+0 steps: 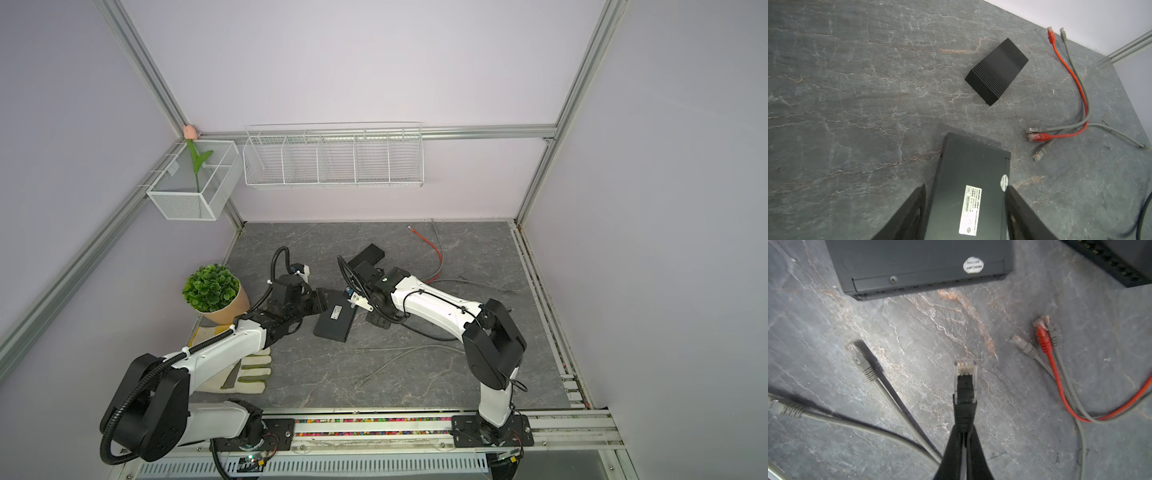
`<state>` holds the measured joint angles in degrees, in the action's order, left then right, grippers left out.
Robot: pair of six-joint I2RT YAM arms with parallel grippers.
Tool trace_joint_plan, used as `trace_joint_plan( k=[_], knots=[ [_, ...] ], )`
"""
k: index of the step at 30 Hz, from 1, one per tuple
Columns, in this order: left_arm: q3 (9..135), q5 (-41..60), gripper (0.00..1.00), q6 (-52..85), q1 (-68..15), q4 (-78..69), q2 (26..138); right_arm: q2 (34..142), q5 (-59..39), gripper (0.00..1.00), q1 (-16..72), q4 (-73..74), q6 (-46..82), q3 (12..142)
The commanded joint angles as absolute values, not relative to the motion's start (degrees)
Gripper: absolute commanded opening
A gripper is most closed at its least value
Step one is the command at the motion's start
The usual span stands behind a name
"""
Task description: Insert the plug into the switch port
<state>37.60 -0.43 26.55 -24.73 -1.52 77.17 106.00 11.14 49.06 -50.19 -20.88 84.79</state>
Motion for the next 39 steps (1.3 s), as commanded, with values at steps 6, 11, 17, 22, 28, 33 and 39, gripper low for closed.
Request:
trace_joint_plan(
  k=[6, 11, 17, 22, 28, 33, 39],
  knots=[
    [43.54, 3.37, 0.60, 26.30, -20.87, -0.81, 87.35, 109.19, 8.00, 0.07, 46.12, -50.31, -22.51, 86.73],
    [51.46, 8.78, 0.55, 24.68, -20.77, 2.39, 95.25, 107.17, 7.70, 0.07, 45.07, -48.96, -21.93, 83.90],
    [53.14, 15.13, 0.44, 26.04, -21.26, -0.43, 100.52, 107.29, 7.30, 0.07, 44.91, -47.78, -21.81, 82.35],
    [51.20, 17.05, 0.41, 27.31, -21.77, -3.81, 101.26, 108.86, 6.21, 0.07, 44.91, -47.64, -21.62, 83.21],
    [49.16, 17.63, 0.39, 27.69, -22.41, -4.96, 98.70, 110.10, 5.89, 0.07, 45.52, -47.71, -21.54, 84.01],
    [46.34, 11.65, 0.39, 27.98, -21.92, -3.13, 94.00, 111.86, 5.41, 0.07, 46.35, -48.31, -21.28, 84.95],
    [42.29, 13.40, 0.40, 28.88, -20.45, -5.99, 92.46, 116.15, 6.69, 0.07, 48.33, -49.73, -20.44, 87.68]
  ],
)
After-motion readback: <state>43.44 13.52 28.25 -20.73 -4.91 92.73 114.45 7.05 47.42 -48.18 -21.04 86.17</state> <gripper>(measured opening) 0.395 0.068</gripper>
